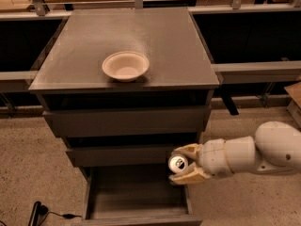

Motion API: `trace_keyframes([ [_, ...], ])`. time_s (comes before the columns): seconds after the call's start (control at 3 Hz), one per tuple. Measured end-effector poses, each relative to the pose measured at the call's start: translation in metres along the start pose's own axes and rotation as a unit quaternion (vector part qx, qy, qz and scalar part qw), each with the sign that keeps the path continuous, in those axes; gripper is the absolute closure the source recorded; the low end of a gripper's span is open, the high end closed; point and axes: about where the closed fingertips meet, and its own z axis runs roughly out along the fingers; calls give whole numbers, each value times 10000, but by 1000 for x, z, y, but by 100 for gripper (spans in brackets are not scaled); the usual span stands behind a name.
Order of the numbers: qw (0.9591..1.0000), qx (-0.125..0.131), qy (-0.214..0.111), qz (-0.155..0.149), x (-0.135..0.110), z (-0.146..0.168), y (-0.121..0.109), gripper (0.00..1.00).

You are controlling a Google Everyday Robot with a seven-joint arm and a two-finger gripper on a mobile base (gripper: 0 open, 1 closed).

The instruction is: Pick pepsi can from bottom drawer and place on counter

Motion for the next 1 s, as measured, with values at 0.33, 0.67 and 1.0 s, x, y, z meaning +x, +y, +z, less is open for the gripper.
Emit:
trace_keyframes([
  [0.33, 9996, -74, -91, 244, -44, -49, -36, 100],
  [0.67, 9970, -487, -304, 528, -77, -76, -67, 100],
  [1.0, 9972, -567, -359, 322, -99, -98, -75, 100],
])
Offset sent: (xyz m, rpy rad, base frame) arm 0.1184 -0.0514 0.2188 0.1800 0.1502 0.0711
